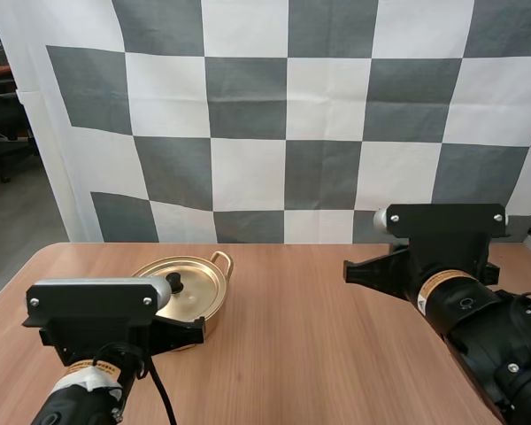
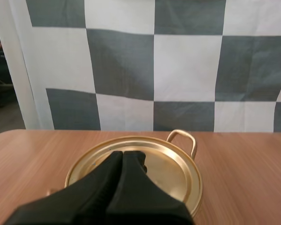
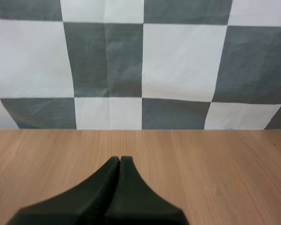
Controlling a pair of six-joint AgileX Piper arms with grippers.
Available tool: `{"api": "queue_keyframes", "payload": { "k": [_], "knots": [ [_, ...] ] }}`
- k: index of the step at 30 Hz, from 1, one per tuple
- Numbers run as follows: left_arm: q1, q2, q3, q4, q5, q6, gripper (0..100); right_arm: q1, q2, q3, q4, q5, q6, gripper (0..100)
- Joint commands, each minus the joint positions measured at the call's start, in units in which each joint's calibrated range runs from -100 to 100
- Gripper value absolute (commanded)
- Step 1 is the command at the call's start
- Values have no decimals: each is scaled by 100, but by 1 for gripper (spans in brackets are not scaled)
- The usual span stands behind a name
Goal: Open the pot, put the car inside, and close it
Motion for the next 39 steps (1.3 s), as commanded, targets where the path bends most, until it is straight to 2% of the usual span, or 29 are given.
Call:
{"api": "queue_keyframes", "payload": {
  "k": [1, 4, 10, 19, 28, 33, 39],
  "knots": [
    [1, 0, 0, 24, 437, -4, 0, -101, -228, 5, 50, -36, -6, 0],
    [1, 0, 0, 37, 563, -4, 0, -205, -430, 168, 72, -129, -6, 0],
    [1, 0, 0, 37, 563, -4, 0, -242, -1012, 1118, 49, -671, -40, 0],
    [1, 0, 0, 37, 318, -4, 0, -242, -1992, 1591, 49, -1088, -40, 0],
    [1, 0, 0, 37, 318, -4, 0, -235, -2356, 1591, 678, -83, -7, 0],
    [1, 0, 0, 37, 318, -4, 0, -192, -2356, 1591, 694, 1031, -149, 0],
    [1, 0, 0, 37, 318, -4, 0, -92, -2356, 1591, 618, 971, -604, 0]
  ]
}}
